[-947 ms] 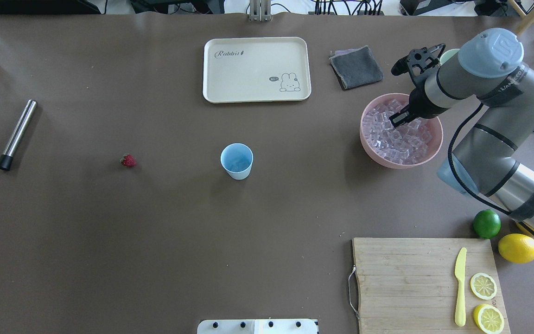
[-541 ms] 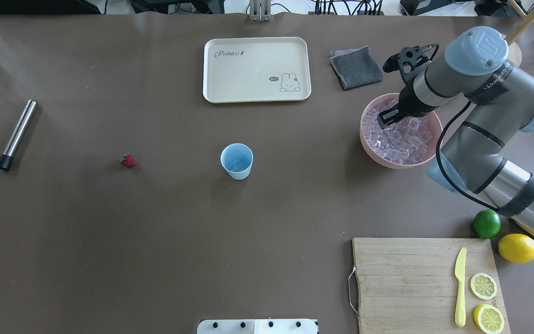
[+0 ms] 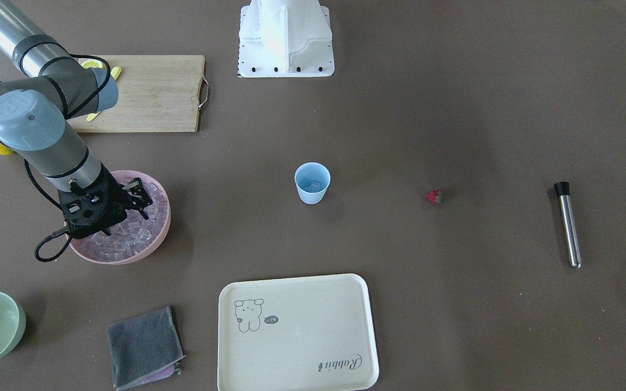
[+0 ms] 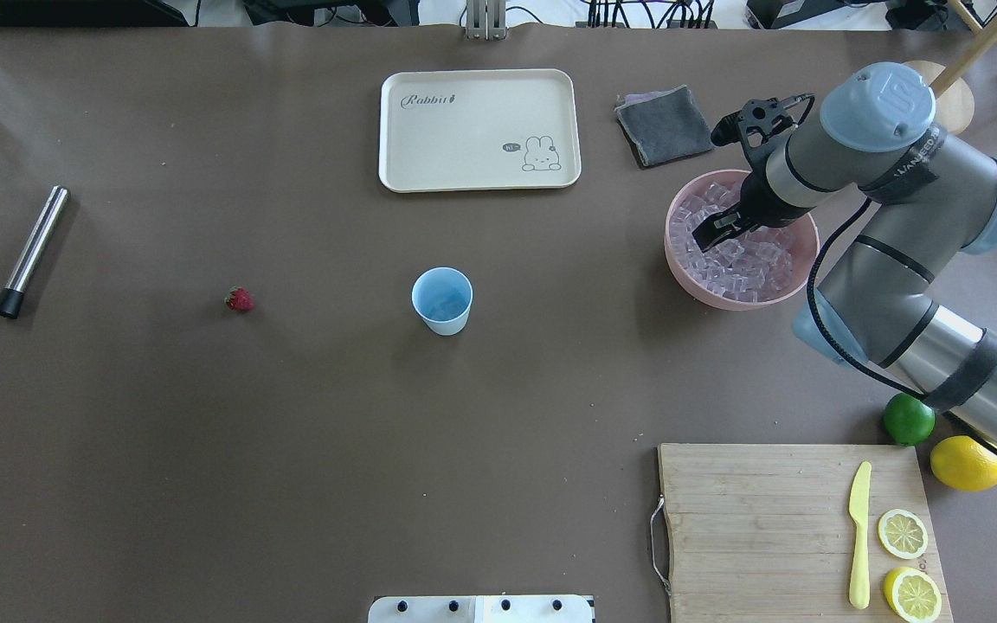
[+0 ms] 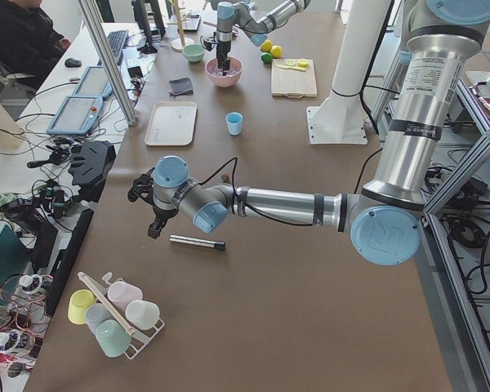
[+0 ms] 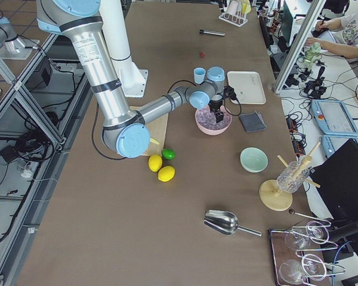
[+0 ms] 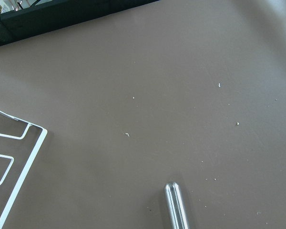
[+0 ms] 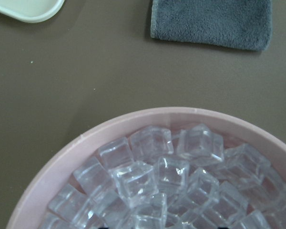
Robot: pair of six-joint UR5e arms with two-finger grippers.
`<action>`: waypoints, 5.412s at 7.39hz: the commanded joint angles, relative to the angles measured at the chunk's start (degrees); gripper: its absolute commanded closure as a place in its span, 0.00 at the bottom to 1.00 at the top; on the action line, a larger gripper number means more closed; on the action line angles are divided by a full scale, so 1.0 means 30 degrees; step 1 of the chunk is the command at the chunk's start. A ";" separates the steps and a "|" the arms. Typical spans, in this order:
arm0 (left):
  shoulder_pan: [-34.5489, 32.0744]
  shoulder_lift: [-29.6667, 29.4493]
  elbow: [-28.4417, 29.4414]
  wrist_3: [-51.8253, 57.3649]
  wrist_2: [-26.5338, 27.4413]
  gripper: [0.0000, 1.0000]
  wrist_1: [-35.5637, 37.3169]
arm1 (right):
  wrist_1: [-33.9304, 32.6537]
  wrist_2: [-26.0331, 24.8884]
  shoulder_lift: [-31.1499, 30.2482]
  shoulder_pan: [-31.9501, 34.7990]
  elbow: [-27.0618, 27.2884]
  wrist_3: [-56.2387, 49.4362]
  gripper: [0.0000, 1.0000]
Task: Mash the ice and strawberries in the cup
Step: 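Lower the right gripper into the ice and grasp a cube, then carry the ice cube with the right gripper over the light-blue cup, then lower the ice cube into the light-blue cup and release it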
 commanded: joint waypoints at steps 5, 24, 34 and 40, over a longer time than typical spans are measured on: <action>0.0219 0.0029 0.0050 -0.0408 0.0195 0.03 -0.0491 | 0.0010 -0.0029 -0.0073 0.0021 -0.0016 0.0048 0.66; 0.0864 -0.0148 0.0636 -0.1521 0.0430 0.03 -0.1392 | -0.6113 -0.6884 1.0122 -0.7684 -0.0689 1.1856 1.00; 0.1596 -0.0641 0.0025 -0.3328 0.0430 0.02 -0.1313 | -0.5908 -0.7763 1.0063 -0.7451 -0.1452 1.2471 0.02; 0.8612 0.0230 -0.5157 -0.8720 0.5306 0.02 -0.1166 | -0.5997 -0.1245 0.2607 -0.0054 0.4489 0.5364 0.02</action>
